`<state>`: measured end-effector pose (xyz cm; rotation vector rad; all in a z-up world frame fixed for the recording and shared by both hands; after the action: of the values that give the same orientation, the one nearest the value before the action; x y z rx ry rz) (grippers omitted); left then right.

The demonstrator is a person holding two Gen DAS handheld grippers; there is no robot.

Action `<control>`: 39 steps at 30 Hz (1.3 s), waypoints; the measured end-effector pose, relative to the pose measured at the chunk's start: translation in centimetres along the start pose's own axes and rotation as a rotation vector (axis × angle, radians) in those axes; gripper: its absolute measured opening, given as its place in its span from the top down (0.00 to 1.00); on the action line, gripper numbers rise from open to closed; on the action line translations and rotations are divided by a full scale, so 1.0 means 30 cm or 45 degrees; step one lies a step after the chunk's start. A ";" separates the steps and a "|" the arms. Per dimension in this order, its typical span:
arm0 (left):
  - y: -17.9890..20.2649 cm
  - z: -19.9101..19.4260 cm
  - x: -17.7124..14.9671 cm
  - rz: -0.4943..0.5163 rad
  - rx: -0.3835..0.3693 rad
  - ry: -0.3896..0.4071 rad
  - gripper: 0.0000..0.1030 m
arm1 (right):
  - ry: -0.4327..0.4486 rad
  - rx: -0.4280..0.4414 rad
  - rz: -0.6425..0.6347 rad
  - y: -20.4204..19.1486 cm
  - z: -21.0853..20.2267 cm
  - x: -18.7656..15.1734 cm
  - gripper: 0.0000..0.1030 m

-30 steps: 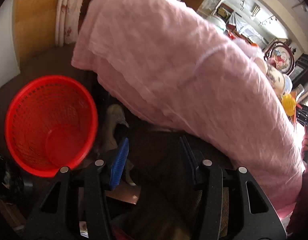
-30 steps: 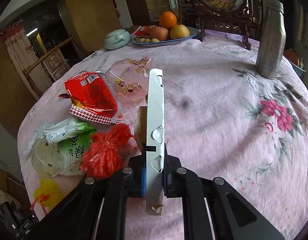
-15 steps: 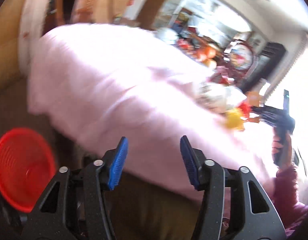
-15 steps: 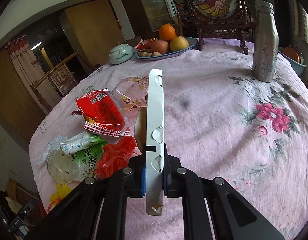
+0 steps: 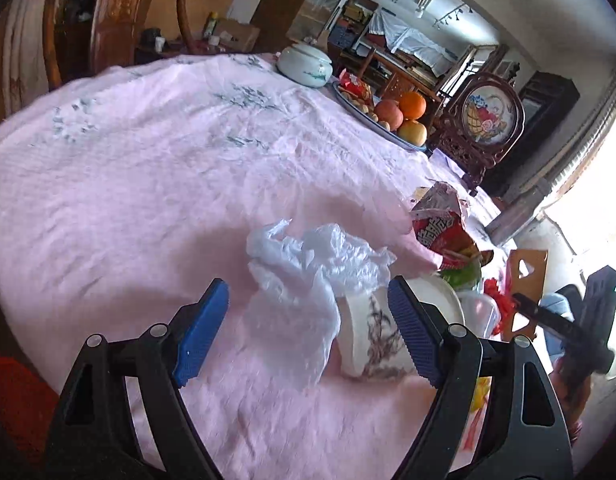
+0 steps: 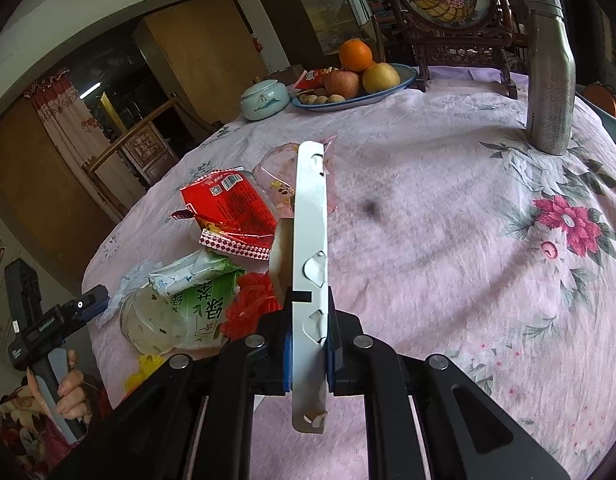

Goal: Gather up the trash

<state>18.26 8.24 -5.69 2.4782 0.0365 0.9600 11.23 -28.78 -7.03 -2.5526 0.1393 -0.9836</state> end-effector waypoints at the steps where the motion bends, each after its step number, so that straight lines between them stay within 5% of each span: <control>1: -0.005 0.031 0.014 -0.030 -0.030 -0.033 0.23 | -0.003 0.004 0.003 0.000 0.001 0.000 0.88; 3: 0.001 0.097 0.025 -0.058 -0.057 -0.108 0.23 | -0.004 0.013 0.010 0.002 0.000 0.002 0.88; 5: 0.016 0.131 0.017 -0.039 -0.030 -0.135 0.39 | 0.006 0.014 0.016 0.005 -0.006 0.005 0.88; 6: 0.023 0.129 0.007 -0.024 -0.041 -0.132 0.71 | 0.013 0.017 0.022 0.009 -0.010 0.007 0.88; 7: 0.028 0.120 0.002 -0.028 -0.078 -0.130 0.83 | 0.022 0.024 0.029 0.013 -0.015 0.011 0.88; 15: -0.024 -0.219 0.012 -0.003 0.004 0.139 0.86 | 0.109 0.074 -0.038 -0.035 -0.068 0.017 0.88; 20: -0.166 -0.451 -0.087 -0.045 0.188 0.268 0.86 | 0.158 0.177 -0.082 -0.082 -0.115 0.016 0.88; 28: -0.545 -0.580 -0.405 -0.325 0.470 0.233 0.86 | 0.183 0.360 -0.244 -0.318 -0.191 -0.044 0.88; 31: -0.679 -0.579 -0.512 -0.460 0.500 0.205 0.86 | 0.159 0.420 -0.329 -0.451 -0.203 -0.082 0.88; 35: -0.803 -0.577 -0.611 -0.586 0.575 0.186 0.73 | 0.116 0.512 -0.403 -0.613 -0.212 -0.142 0.88; 37: -0.845 -0.588 -0.645 -0.635 0.648 0.191 0.35 | 0.074 0.553 -0.433 -0.686 -0.197 -0.174 0.88; 39: -0.878 -0.611 -0.677 -0.684 0.680 0.227 0.19 | 0.024 0.583 -0.465 -0.762 -0.173 -0.214 0.88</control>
<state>-5.01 35.42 -18.42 2.5956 1.0839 1.0095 1.86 -8.08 1.62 -2.1793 -0.5067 -1.0250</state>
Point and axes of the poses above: each gripper's, at about its wrist camera, not at the fingertips, and z roughly the way its jaws point, y to its right, x to its top, the point moved 4 cm from there along z, roughly the way its jaws point, and after that the axes turned 3 degrees about z, right-handed, at the moved point
